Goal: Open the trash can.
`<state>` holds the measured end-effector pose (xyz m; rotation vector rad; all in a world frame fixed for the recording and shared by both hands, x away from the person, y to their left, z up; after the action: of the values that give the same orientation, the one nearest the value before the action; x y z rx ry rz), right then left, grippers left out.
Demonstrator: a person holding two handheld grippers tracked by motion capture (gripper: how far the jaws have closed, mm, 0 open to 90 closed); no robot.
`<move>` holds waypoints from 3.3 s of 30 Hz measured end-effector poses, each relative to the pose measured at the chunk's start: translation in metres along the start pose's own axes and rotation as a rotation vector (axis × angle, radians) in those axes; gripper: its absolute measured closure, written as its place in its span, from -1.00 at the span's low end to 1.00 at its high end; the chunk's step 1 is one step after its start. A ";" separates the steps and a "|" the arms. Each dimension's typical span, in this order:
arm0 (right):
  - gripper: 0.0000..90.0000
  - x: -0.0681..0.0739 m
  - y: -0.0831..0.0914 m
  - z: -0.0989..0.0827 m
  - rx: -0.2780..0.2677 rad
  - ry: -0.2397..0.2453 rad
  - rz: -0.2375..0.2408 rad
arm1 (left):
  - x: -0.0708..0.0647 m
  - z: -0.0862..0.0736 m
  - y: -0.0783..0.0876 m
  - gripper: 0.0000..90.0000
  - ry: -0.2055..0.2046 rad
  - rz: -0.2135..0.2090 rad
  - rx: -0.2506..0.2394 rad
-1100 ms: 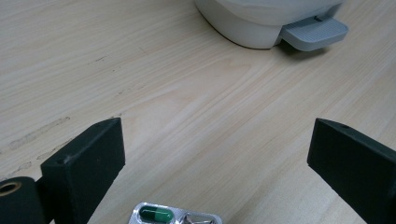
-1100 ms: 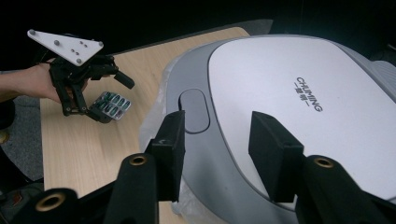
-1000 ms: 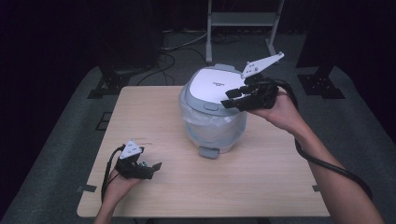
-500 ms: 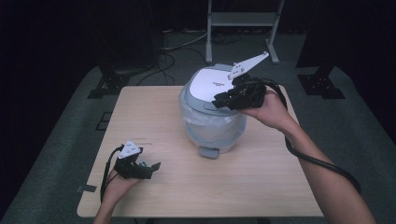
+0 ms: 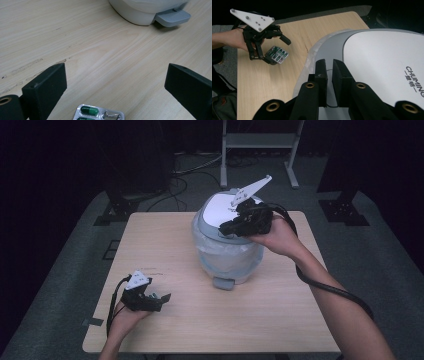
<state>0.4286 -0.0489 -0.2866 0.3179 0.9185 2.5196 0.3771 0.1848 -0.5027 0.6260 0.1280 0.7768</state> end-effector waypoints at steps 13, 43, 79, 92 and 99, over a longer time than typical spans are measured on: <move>0.87 -0.001 -0.009 0.000 0.032 0.021 -0.027 | 0.001 0.000 0.000 -0.93 0.004 -0.001 -0.002; 0.82 -0.003 -0.004 -0.008 -0.041 -0.017 -0.006 | -0.001 -0.003 -0.002 -0.93 0.013 -0.015 0.007; 0.41 -0.044 0.070 -0.124 -0.141 -0.209 -0.048 | -0.007 -0.011 -0.007 -0.92 -0.010 -0.032 0.054; 0.22 -0.055 0.066 -0.167 -0.159 -0.263 -0.063 | -0.009 -0.016 -0.003 -0.88 -0.048 -0.047 0.086; 0.16 -0.054 0.055 -0.187 -0.144 -0.279 -0.057 | -0.006 -0.027 -0.002 -0.85 -0.071 -0.061 0.138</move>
<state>0.3915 -0.2159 -0.3947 0.5711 0.6251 2.3949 0.3650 0.1928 -0.5266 0.7759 0.1361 0.6895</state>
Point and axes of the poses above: each handheld gripper's, and its own axes: y roughly backward along the jaws, z roughly out of its top, x roughly to its left, the point moved 10 cm from there along -y, roughly forward along the jaws, and after that the axes turned 10 degrees about -y, right-handed, at the moved point
